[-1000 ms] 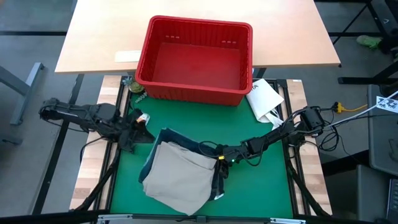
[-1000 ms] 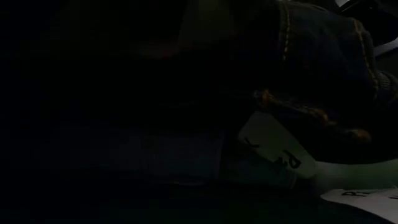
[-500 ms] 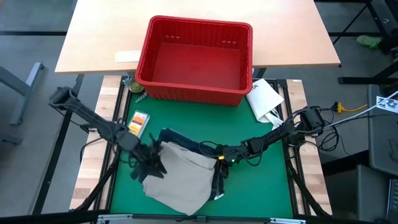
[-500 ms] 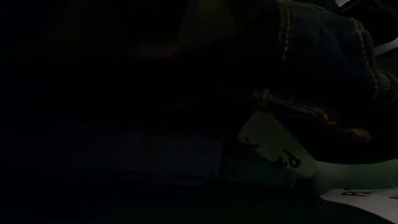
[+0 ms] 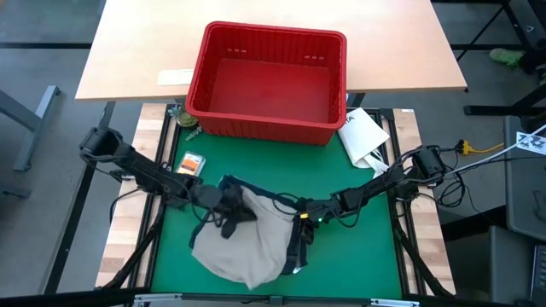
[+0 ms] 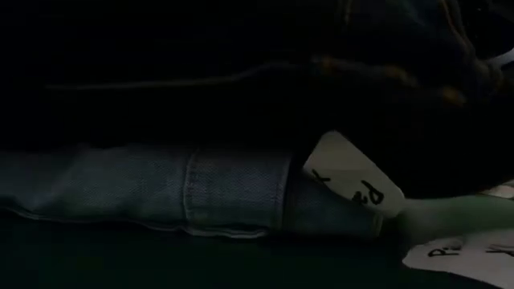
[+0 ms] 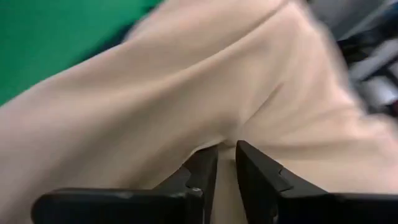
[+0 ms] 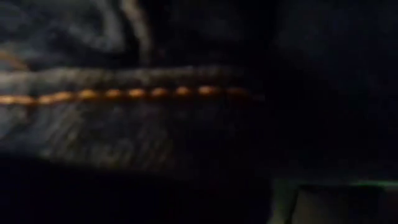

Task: Fold Laundry from Bin
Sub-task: Put the stacked of clothes into red bin

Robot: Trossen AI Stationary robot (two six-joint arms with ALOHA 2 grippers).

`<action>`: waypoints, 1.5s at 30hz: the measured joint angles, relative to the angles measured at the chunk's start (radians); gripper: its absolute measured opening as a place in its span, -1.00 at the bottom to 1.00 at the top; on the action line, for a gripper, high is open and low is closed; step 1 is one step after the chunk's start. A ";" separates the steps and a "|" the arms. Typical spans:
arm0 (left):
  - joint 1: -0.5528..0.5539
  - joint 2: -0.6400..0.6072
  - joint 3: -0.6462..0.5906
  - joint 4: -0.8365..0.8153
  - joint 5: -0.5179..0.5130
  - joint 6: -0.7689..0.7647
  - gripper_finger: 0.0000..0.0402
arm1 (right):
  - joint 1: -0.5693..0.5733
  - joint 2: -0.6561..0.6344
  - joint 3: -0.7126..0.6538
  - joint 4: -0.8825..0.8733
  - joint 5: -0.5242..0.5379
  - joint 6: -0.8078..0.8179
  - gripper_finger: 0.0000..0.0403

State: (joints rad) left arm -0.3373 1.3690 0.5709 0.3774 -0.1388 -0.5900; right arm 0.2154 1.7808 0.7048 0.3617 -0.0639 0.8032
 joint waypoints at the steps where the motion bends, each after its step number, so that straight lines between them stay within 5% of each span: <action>1: 0.018 0.004 0.000 -0.022 -0.007 0.009 -0.72 | 0.000 -0.004 -0.001 -0.002 0.000 0.000 -0.20; 12: 0.096 0.032 0.002 -0.145 -0.041 0.027 -0.87 | 0.000 -0.070 -0.001 -0.091 0.004 -0.053 -0.20; 27: 0.094 -0.087 -0.003 0.025 0.022 0.051 -0.90 | 0.000 -0.243 0.001 -0.462 0.082 -0.060 -0.20; 38: 0.093 -0.216 -0.002 0.008 0.039 0.105 -0.89 | 0.000 -0.532 0.001 -0.719 0.286 -0.076 -0.20; 45: 0.093 -0.223 -0.001 -0.133 0.149 0.103 -0.89 | 0.000 -0.680 0.001 -0.684 0.395 -0.101 -0.20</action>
State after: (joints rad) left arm -0.2443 1.1464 0.5697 0.2447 0.0104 -0.4873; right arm 0.2157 1.1009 0.7055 -0.3224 0.3312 0.7021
